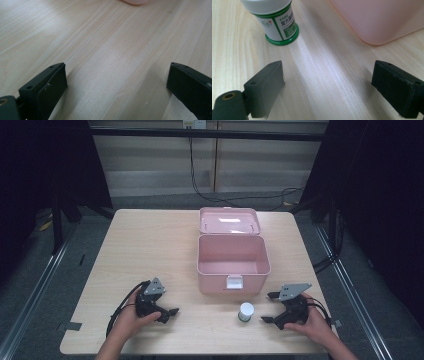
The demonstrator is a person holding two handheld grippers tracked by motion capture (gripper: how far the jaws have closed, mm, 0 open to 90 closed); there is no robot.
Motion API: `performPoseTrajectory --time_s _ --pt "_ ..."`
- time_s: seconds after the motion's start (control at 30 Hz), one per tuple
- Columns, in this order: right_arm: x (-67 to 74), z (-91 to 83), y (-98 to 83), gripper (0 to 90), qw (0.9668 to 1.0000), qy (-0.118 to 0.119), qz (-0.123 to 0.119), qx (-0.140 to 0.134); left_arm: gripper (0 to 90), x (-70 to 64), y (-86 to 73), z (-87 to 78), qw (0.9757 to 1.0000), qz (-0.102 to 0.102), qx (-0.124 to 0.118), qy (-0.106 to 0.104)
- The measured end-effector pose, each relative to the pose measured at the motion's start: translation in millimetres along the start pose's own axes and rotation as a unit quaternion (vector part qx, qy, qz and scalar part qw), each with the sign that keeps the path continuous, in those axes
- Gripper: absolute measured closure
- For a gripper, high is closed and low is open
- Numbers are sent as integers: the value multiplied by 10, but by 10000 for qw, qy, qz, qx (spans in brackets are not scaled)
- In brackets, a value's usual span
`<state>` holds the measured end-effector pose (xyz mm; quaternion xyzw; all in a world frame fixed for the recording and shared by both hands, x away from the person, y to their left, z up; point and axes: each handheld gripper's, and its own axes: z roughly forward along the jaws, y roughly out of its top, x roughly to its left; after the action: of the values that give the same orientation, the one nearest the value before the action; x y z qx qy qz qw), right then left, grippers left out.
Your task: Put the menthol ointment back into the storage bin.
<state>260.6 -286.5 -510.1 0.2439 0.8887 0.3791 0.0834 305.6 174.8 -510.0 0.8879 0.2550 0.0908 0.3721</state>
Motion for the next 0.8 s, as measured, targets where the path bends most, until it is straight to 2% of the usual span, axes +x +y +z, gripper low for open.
performPoseTrajectory --time_s 0.03,0.07,0.13,0.17,0.2,0.23,0.3,0.33,0.37,0.47,0.53,0.6,0.63,0.7,0.73,0.8 --pt "8 2 30 101 9999 -35 19 128 23 0 0 0 10000 0 0 0" --pt "8 2 30 101 9999 -35 19 128 23 0 0 0 10000 -1 -2 -1" --pt "36 -1 108 115 9987 -157 139 465 23 0 0 0 10000 -2 -1 -1" --pt "66 0 187 142 9965 -192 213 791 23 0 0 -1 10000 -3 5 1" --pt "66 0 187 142 9965 -192 213 791 23 0 0 0 10000 -2 -3 -1" --pt "102 7 256 161 9939 -168 214 1069 23 0 0 0 10000 -1 -1 0" --pt "111 8 274 168 9933 -130 237 1123 23 0 0 0 10000 0 0 1" --pt "136 -1 316 201 9910 16 386 1282 23 0 0 0 10000 -1 -2 -1" --pt "138 -7 335 215 9899 41 405 1357 23 0 0 0 10000 -1 -3 0" --pt "158 -23 399 237 9860 55 330 1633 24 0 0 -1 10000 -5 4 0" --pt "149 -24 417 239 9854 53 237 1687 23 0 0 0 10000 -1 -3 -1" --pt "160 -42 493 240 9826 146 221 1839 23 -1 0 0 10000 -3 -5 0" --pt "160 -42 493 240 9826 146 221 1839 23 0 0 0 10000 0 -1 2" --pt "188 -58 581 248 9788 179 143 2034 23 -1 0 -1 10000 -6 0 2" --pt "188 -58 581 248 9788 179 143 2034 23 -1 0 0 10000 0 -3 2" --pt "210 -68 647 253 9761 182 82 2165 23 -1 0 0 10000 -3 -5 1"
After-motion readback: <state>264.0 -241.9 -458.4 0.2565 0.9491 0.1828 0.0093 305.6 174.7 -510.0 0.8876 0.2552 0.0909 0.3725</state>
